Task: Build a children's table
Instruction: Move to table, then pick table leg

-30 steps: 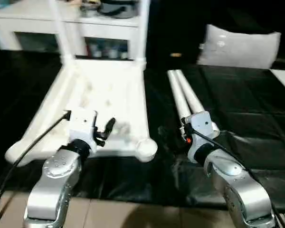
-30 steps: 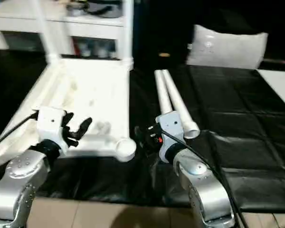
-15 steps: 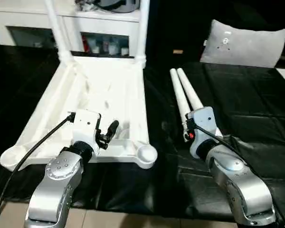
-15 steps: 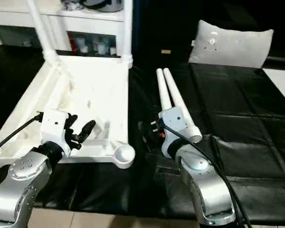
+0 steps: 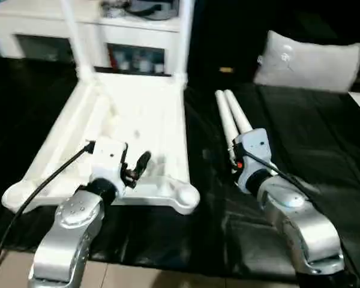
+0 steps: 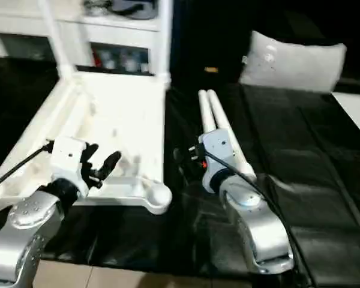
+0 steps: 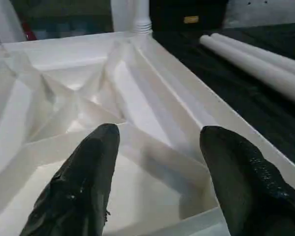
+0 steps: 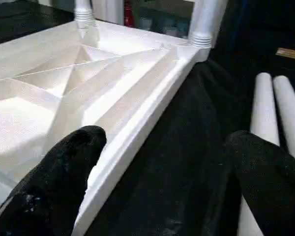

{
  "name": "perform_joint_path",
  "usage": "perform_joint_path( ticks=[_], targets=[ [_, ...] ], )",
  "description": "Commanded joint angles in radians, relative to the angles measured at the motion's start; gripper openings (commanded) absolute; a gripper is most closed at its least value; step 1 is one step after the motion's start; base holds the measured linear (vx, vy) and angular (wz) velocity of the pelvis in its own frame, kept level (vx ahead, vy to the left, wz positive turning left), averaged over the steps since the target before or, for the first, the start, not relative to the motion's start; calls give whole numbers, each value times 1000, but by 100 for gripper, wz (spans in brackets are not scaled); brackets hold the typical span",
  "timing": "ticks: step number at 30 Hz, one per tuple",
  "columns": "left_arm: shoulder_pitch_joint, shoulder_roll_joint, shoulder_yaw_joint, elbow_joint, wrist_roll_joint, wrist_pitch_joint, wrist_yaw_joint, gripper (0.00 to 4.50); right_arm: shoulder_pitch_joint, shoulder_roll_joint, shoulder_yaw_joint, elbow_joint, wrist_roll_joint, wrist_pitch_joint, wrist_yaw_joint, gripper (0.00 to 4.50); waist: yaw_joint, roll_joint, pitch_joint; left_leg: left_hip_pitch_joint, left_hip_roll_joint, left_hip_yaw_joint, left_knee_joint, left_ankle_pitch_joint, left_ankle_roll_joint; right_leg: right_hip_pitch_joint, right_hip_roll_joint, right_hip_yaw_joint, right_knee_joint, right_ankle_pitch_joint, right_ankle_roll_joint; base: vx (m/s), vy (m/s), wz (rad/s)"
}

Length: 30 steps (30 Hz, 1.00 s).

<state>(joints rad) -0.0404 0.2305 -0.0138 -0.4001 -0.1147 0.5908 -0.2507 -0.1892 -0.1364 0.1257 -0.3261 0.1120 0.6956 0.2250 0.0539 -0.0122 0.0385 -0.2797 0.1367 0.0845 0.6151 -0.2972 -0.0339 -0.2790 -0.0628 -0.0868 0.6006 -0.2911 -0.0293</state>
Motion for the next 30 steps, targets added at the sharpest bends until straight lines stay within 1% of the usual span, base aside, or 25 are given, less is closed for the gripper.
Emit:
perform_joint_path(
  ticks=[1,2,3,4,5,6,7,8,9,10,11,12,13,14,15,16,17,18,19,20,21,23,26,27,30],
  targets=[
    [-5,-2,-13,-11,-7,5,-9,299,-5,-21,-11,12,-2,6,11,450,1,10,-50,-14,24,-1,-67,163,294,53,-56,44,-58,-33,-212,0,0,0],
    [-5,-2,-13,-11,-7,5,-9,299,-5,-21,-11,12,-2,6,11,450,10,7,-48,-37,13,12,-59,154,280,73,-65,56,-73,-66,-212,0,0,0],
    [-7,-2,-15,-10,-7,5,-9,299,-6,-28,-6,9,-6,18,13,450,25,3,-49,-65,12,22,-49,145,219,103,-74,74,-91,-139,-216,0,0,0],
    [-7,-2,-15,-11,-8,5,-10,299,-5,-28,-6,8,-7,16,12,450,29,8,-49,-65,14,22,-52,151,202,103,-70,71,-92,-144,-212,0,0,0],
    [-6,-2,-17,-12,-8,4,-11,299,-2,-27,-6,7,-10,11,8,450,27,11,-52,-51,20,18,-61,172,183,92,-51,58,-81,-106,-206,0,0,0],
    [-3,-2,-22,-13,-9,1,-14,299,1,-33,2,7,-13,2,14,450,43,-12,-48,-135,-8,-3,-34,204,265,141,-71,25,-103,-69,-151,0,0,0],
    [0,-2,-24,-14,-9,-1,-16,299,7,-32,3,9,-24,-15,5,450,29,28,-67,-99,-3,-26,-27,272,340,127,-79,-29,-98,-16,-75,43,10,44],
    [3,3,-30,-14,-5,-6,-20,299,10,-17,-11,19,-23,-11,-14,450,1,58,-80,16,42,-44,-55,308,300,50,-21,-29,-49,-19,-75,123,-40,48],
    [3,11,-37,-14,-3,-8,-30,299,11,-10,-22,28,-32,-3,-36,450,-47,53,-84,153,146,-179,-67,470,440,-114,4,-37,78,-115,-17,123,-40,48],
    [3,12,-39,-15,-4,-8,-32,299,10,-11,-22,30,-34,-2,-39,450,-33,49,-72,150,163,-180,-61,492,481,-142,-12,-16,105,-143,12,132,-61,19],
    [2,20,-44,-17,-8,-13,-45,299,7,-8,-29,34,-39,10,-54,450,-18,39,-66,120,162,-154,-54,503,494,-180,-33,17,137,-83,54,0,0,0],
    [1,22,-46,-19,-10,-18,-51,299,5,-5,-34,35,-38,18,-61,450,-17,32,-64,96,149,-130,-67,471,481,-179,-36,25,137,-36,62,0,0,0],
    [0,28,-52,-22,-22,-20,-71,299,-5,-9,-31,41,-42,24,-61,450,-9,-14,-48,30,30,-40,-47,254,364,-120,-60,77,3,124,-2,20,-50,4],
    [-1,31,-55,-24,-28,-20,-82,299,-11,-13,-29,45,-45,26,-61,450,-9,-14,-48,30,30,-40,-47,254,364,-120,-60,77,3,124,-2,-8,-86,9],
    [-3,40,-64,-28,-35,-16,-101,299,-31,-12,-34,59,-48,48,-71,450,44,-45,-45,-65,-39,-13,42,65,187,9,-173,213,-73,-31,-50,-8,-86,9],
    [-6,48,-71,-33,-48,-14,-124,299,-58,-19,-30,80,-60,84,-83,450,51,-44,-47,-80,-15,-33,39,102,126,28,-186,202,-60,-11,-63,-14,-98,-3],
    [-11,53,-75,-39,-57,-9,-138,299,-85,-12,-42,104,-59,119,-99,450,48,-43,-42,-73,-8,-30,-3,199,15,3,-121,147,-28,84,-17,-15,-79,-11],
    [-14,57,-76,-43,-63,-5,-146,299,-102,-8,-51,119,-59,140,-109,450,35,-22,-37,-74,3,-21,-39,272,-20,-21,-73,118,-13,185,-8,-15,-79,-11],
    [-23,60,-77,-43,-73,-3,-154,299,-132,-3,-64,152,-61,165,-119,450,33,-11,-40,-74,6,-19,-37,289,-32,-21,-62,115,-8,228,-13,-40,-53,0],
    [-26,63,-78,-43,-78,4,-160,299,-144,-4,-68,166,-59,177,-118,450,30,-5,-43,-61,13,-18,-36,290,-46,-36,-51,107,-6,239,-30,-59,-23,-4],
    [-37,75,-82,-42,-92,22,-180,299,-180,-4,-82,210,-53,207,-116,450,22,7,-44,-60,28,-21,-50,213,-85,-30,-53,95,-9,167,-79,-59,-23,-4],
    [-51,109,-99,-43,-108,44,-230,299,-251,-19,-86,289,-48,255,-100,450,16,11,-33,-54,37,-19,-66,26,-110,-34,-54,92,-27,-43,-105,-87,-4,-6],
    [-66,164,-126,-52,-123,64,-307,299,-343,-28,-91,418,-32,283,-77,450,14,11,-18,-38,36,-9,-75,-185,-90,-61,-58,94,-61,-360,-88,-92,-9,-1],
    [-71,182,-134,-53,-127,67,-331,299,-376,-29,-94,467,-37,275,-80,450,11,10,-17,-38,36,-5,-75,-211,-83,-66,-61,91,-70,-431,-72,-90,-15,1],
    [-89,231,-146,-59,-150,90,-383,299,-478,-26,-125,633,-49,241,-100,450,3,8,-20,-46,39,2,-75,-205,-75,-70,-63,87,-73,-463,-58,-24,-2,1]
  ],
)
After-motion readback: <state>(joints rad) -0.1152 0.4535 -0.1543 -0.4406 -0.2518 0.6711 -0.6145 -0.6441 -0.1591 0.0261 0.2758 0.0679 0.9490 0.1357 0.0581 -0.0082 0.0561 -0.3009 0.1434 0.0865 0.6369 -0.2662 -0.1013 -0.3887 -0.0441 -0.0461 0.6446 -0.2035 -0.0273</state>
